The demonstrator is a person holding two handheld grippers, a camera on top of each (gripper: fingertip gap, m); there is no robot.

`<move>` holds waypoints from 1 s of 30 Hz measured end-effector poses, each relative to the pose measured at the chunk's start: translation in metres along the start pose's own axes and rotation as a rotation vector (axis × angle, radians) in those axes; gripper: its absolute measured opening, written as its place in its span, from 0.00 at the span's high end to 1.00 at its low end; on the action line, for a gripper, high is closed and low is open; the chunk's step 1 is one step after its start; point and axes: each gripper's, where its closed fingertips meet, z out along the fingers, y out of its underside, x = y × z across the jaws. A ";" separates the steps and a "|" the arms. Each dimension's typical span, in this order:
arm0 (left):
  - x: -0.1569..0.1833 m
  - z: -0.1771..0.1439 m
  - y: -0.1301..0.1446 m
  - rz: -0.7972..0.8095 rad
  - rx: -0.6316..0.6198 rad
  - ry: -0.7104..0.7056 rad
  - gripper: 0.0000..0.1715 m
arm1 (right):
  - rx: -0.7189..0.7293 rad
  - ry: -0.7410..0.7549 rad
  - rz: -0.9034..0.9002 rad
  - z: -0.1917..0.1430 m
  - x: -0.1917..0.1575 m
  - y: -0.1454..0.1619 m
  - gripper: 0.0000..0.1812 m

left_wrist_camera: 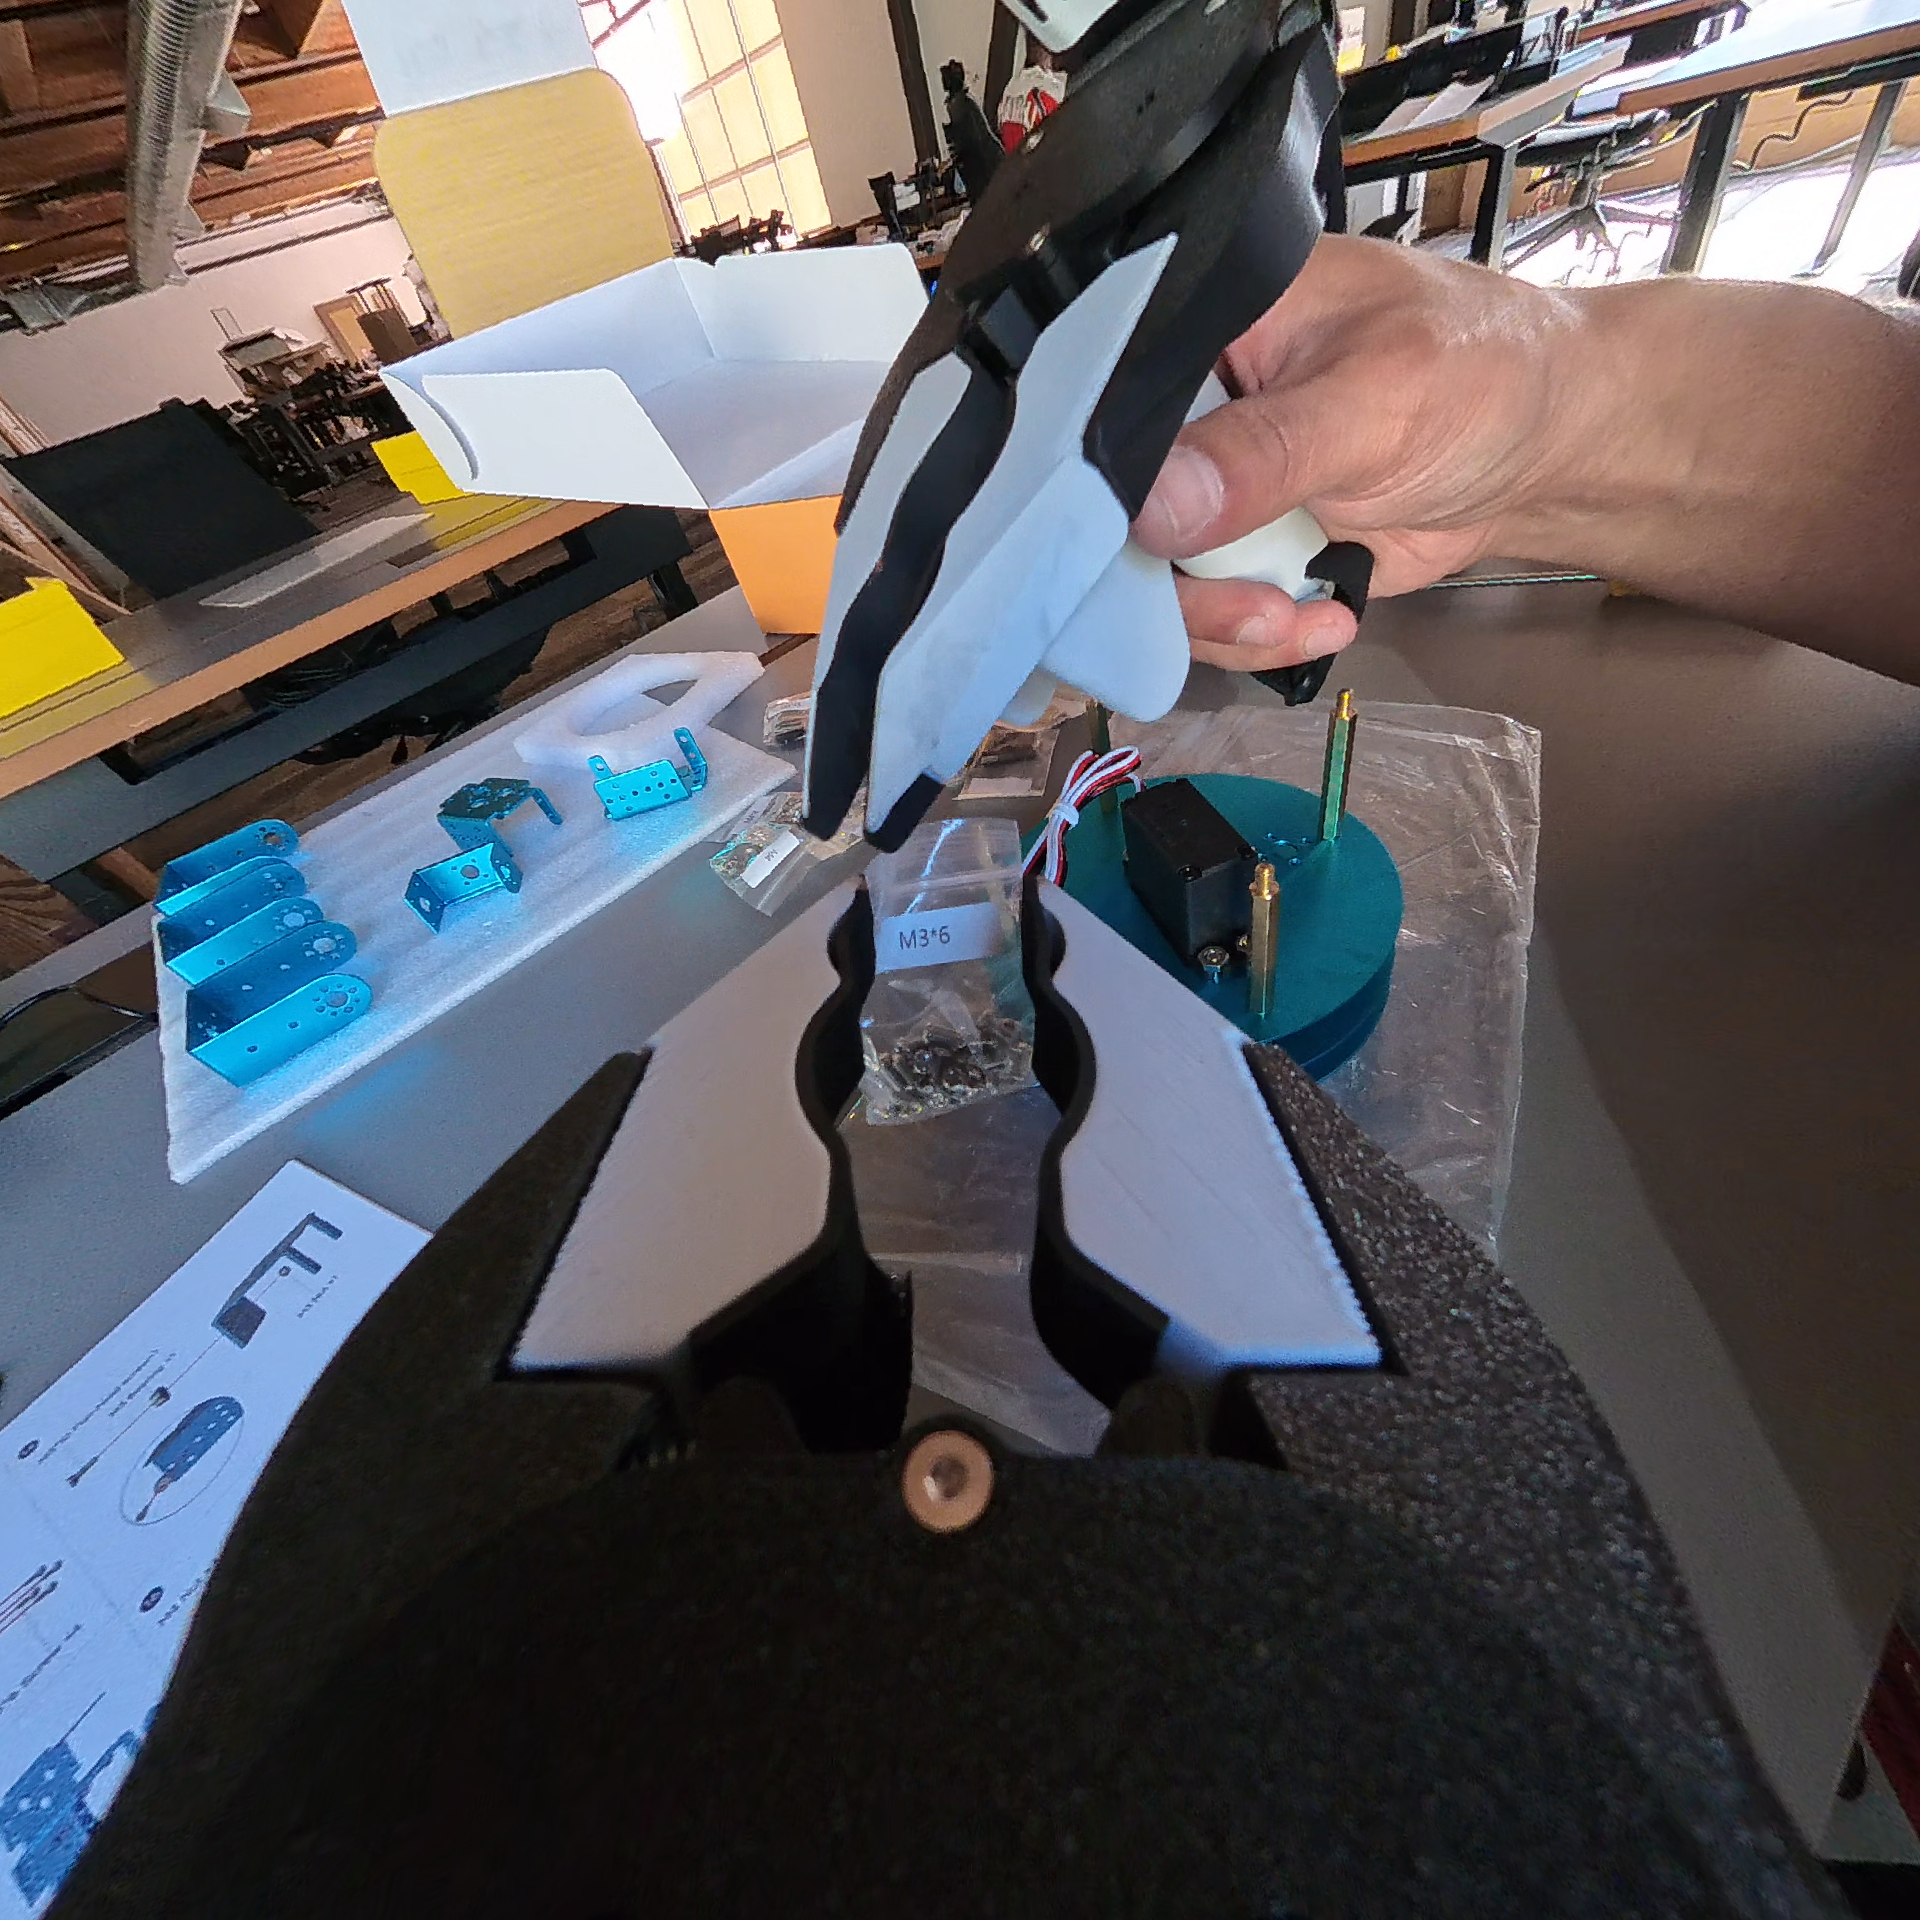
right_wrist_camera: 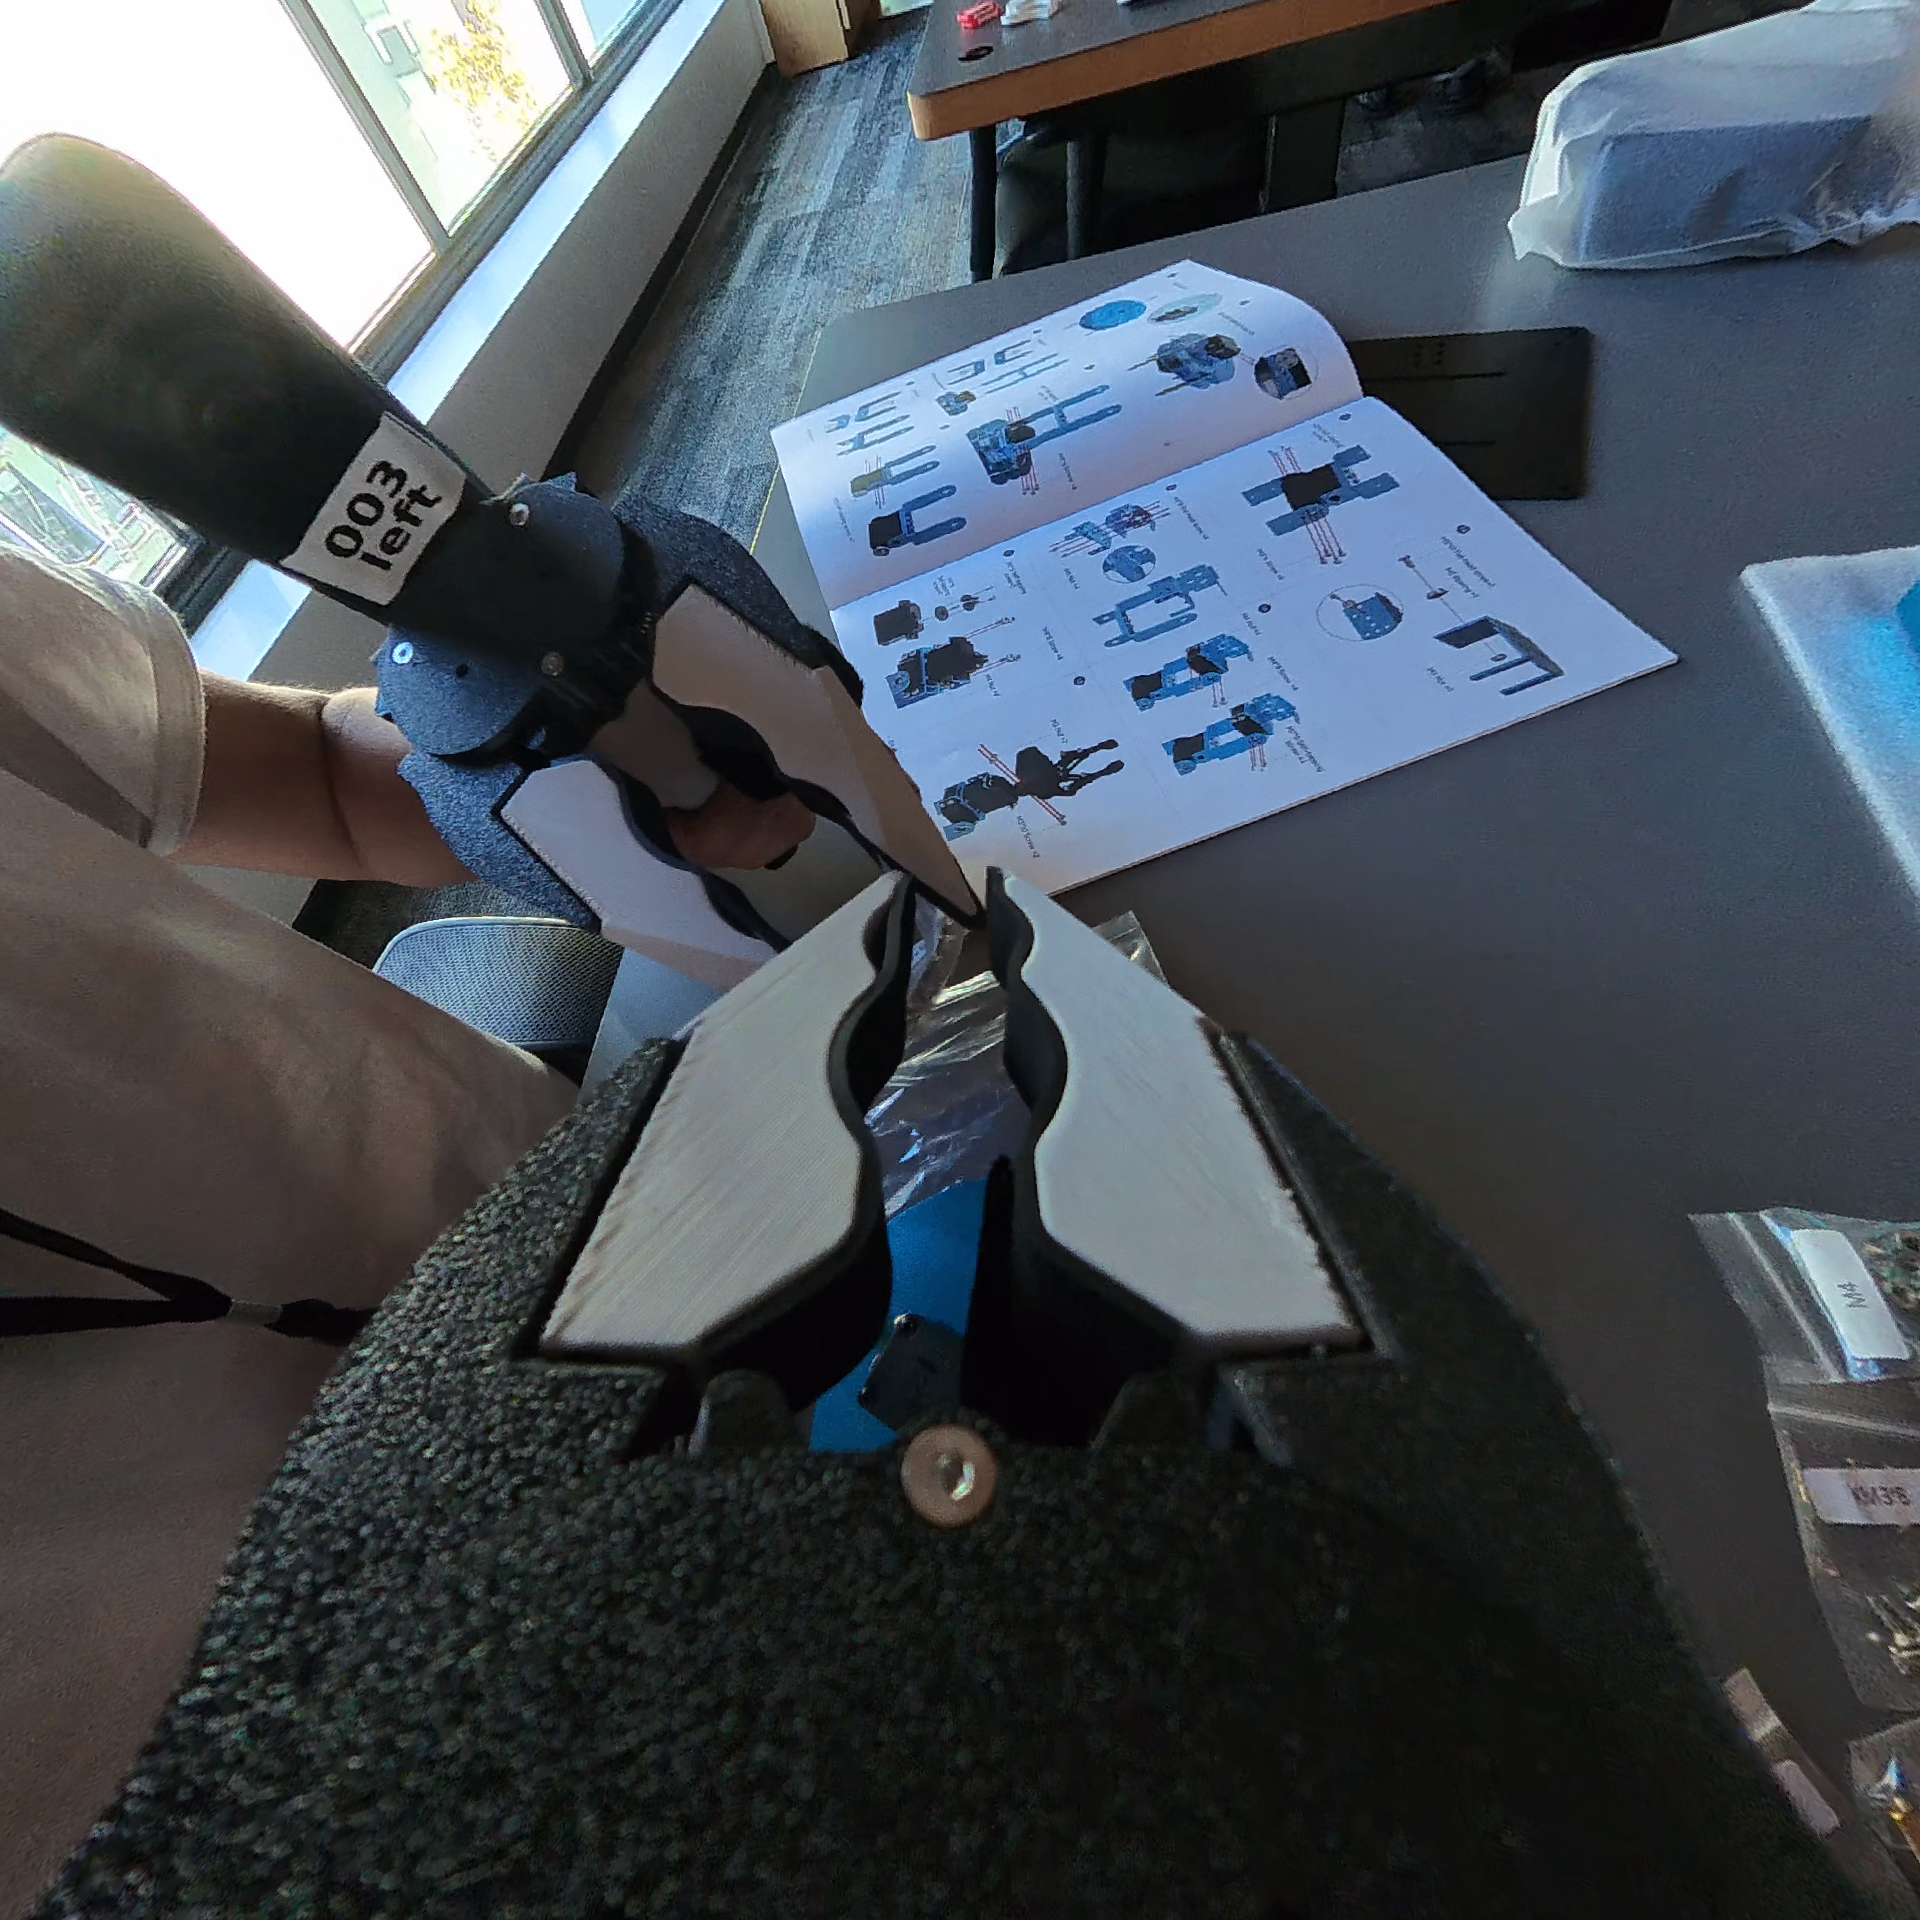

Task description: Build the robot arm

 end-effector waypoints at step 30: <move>0.027 -0.024 0.026 0.039 -0.107 0.080 0.82 | -0.303 -0.112 -0.071 0.017 -0.030 0.050 1.00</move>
